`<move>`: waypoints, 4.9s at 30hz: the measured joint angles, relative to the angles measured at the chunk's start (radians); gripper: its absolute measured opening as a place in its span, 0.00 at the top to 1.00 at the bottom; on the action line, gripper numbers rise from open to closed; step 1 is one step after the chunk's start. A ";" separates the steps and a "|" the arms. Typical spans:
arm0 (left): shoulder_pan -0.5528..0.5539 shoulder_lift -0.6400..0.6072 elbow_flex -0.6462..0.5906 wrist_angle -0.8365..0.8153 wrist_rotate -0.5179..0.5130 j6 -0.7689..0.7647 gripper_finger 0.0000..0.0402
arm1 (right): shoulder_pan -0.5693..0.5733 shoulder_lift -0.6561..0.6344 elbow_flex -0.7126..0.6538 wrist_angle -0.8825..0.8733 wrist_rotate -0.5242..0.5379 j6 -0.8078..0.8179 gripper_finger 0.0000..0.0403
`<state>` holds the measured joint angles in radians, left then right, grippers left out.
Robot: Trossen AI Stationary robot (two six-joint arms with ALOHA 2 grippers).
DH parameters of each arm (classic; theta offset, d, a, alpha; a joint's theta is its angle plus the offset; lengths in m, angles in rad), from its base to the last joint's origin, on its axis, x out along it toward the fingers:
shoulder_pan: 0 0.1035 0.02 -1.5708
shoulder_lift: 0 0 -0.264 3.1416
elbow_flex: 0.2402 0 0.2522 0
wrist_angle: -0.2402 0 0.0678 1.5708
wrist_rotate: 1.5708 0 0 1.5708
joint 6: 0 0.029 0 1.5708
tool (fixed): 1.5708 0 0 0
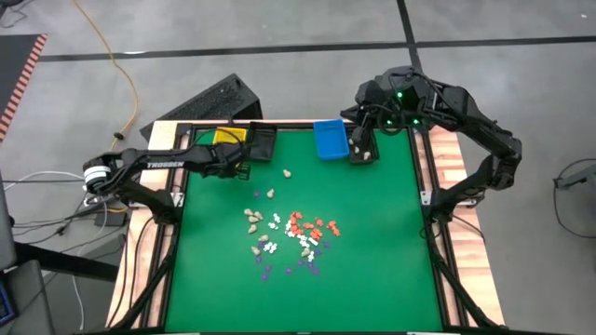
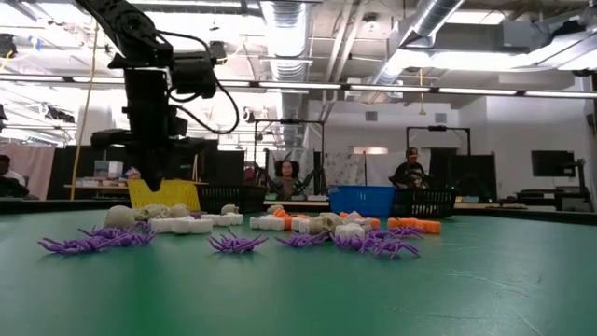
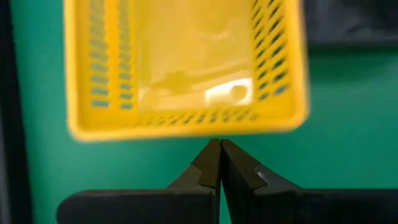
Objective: Sort Halloween decoration
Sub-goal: Adjust the colored baskets
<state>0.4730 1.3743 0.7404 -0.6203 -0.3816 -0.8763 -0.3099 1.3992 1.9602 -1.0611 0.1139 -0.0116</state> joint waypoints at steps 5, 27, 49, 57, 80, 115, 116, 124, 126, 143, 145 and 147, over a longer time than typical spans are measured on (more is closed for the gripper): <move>0.008 0.000 0.000 0.040 0.010 0.006 1.00 | 0.000 0.000 0.000 0.000 0.000 0.003 0.95; -0.006 -0.008 0.017 0.168 0.097 0.104 1.00 | 0.000 0.000 0.000 0.025 0.000 0.005 0.95; 0.195 -0.012 0.097 -0.124 -0.170 0.038 1.00 | 0.004 0.014 0.000 0.020 -0.001 0.012 0.95; 0.263 -0.013 0.065 -0.047 -0.172 0.059 1.00 | 0.017 0.014 0.000 0.020 -0.001 0.012 0.95; 0.302 0.002 -0.010 0.190 0.008 0.124 1.00 | 0.019 0.014 0.000 0.025 -0.001 0.003 0.95; 0.513 0.018 -0.009 0.446 0.124 0.086 1.00 | 0.023 0.014 0.000 -0.008 -0.001 -0.024 0.95; 0.514 0.032 -0.009 0.455 0.141 0.086 1.00 | 0.023 0.014 0.000 -0.008 -0.001 -0.027 0.95; 0.484 0.074 -0.007 0.461 0.119 0.084 1.00 | 0.023 0.014 0.000 -0.008 -0.003 -0.042 0.95; 0.481 0.062 -0.008 0.458 0.112 0.091 1.00 | 0.023 0.014 0.000 -0.008 -0.003 -0.044 0.95; 0.520 0.062 -0.008 0.469 0.178 0.142 1.00 | 0.019 0.014 0.000 -0.008 -0.002 -0.049 0.95; 0.518 0.083 -0.008 0.481 0.202 0.141 1.00 | 0.019 0.014 0.000 -0.007 -0.002 -0.049 0.95; 0.507 0.107 -0.008 0.485 0.209 0.140 1.00 | 0.020 0.014 0.000 -0.007 -0.002 -0.049 0.95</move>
<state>0.9801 1.4808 0.7319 -0.1352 -0.1722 -0.7366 -0.2901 1.4136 1.9598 -1.0683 0.1120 -0.0605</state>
